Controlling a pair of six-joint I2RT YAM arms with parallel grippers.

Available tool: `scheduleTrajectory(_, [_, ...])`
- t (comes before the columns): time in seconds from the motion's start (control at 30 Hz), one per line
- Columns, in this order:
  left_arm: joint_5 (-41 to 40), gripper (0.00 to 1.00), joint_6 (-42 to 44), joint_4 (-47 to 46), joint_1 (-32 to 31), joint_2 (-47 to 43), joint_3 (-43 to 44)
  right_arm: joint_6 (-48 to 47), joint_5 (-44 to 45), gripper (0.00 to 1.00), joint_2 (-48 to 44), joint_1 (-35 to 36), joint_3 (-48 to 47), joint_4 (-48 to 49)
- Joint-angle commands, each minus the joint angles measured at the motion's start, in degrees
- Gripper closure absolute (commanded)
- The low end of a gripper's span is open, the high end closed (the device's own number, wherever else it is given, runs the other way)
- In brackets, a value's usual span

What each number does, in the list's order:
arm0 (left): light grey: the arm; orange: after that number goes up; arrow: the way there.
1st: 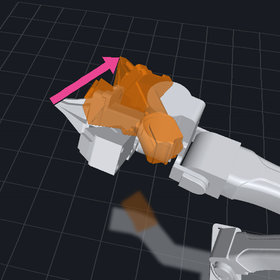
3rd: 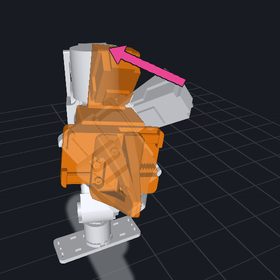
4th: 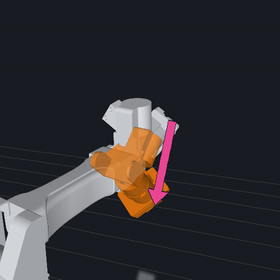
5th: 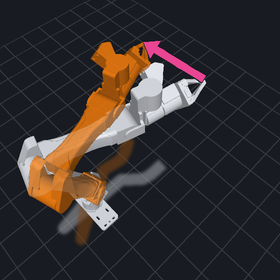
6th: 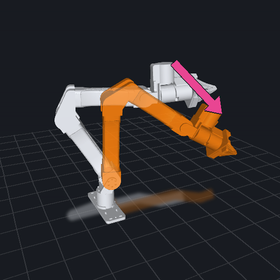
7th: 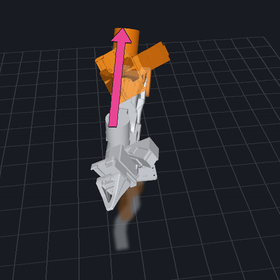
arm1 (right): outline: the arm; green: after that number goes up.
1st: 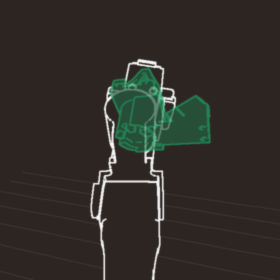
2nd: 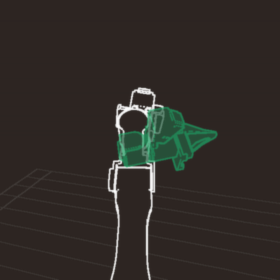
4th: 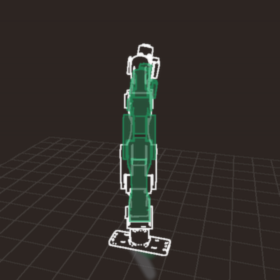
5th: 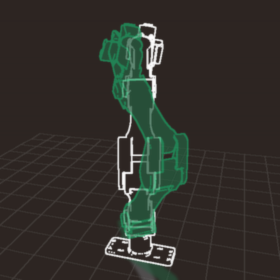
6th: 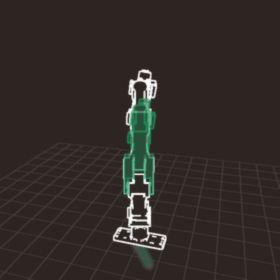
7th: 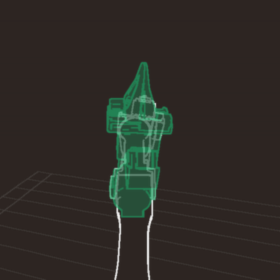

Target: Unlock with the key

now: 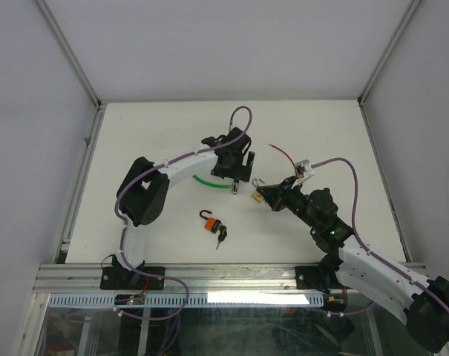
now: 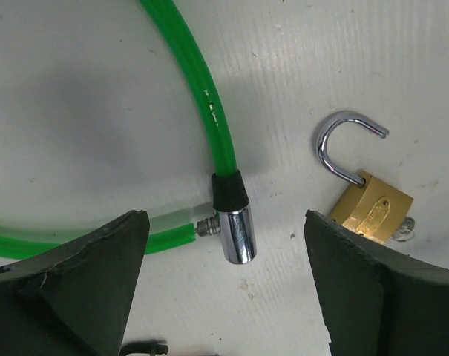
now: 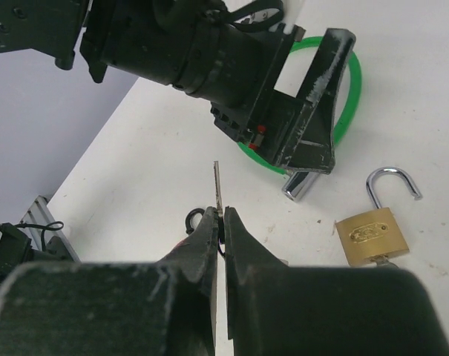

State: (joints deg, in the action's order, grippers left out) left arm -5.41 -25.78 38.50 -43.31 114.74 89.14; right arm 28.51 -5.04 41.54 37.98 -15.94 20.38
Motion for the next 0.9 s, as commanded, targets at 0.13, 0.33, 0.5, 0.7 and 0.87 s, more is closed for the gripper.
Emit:
scheduleTrajectory(0.13, [-5.97,0.23,3.78,7.71,-3.1,7.13,10.26,-1.18,3.25,1.0,-3.42,-0.42,0.38,-1.97])
scheduleTrajectory(0.33, [-5.59,0.35,4.68,10.28,-4.67,10.92,12.28,-1.31,3.45,1.0,-3.9,-0.51,0.07,-2.96])
scheduleTrajectory(0.5, [-5.21,0.53,3.63,10.86,-4.9,12.23,11.78,-1.5,3.21,1.0,-3.95,-0.52,-0.28,-3.24])
scheduleTrajectory(0.7, [-6.11,0.76,-0.42,10.98,-4.6,10.61,10.65,-2.01,1.66,1.0,-2.02,-0.53,-1.73,-3.33])
scheduleTrajectory(0.87, [-5.91,0.93,-6.02,10.37,-2.77,6.48,8.96,-2.21,0.3,1.0,0.38,-0.52,-3.13,-2.84])
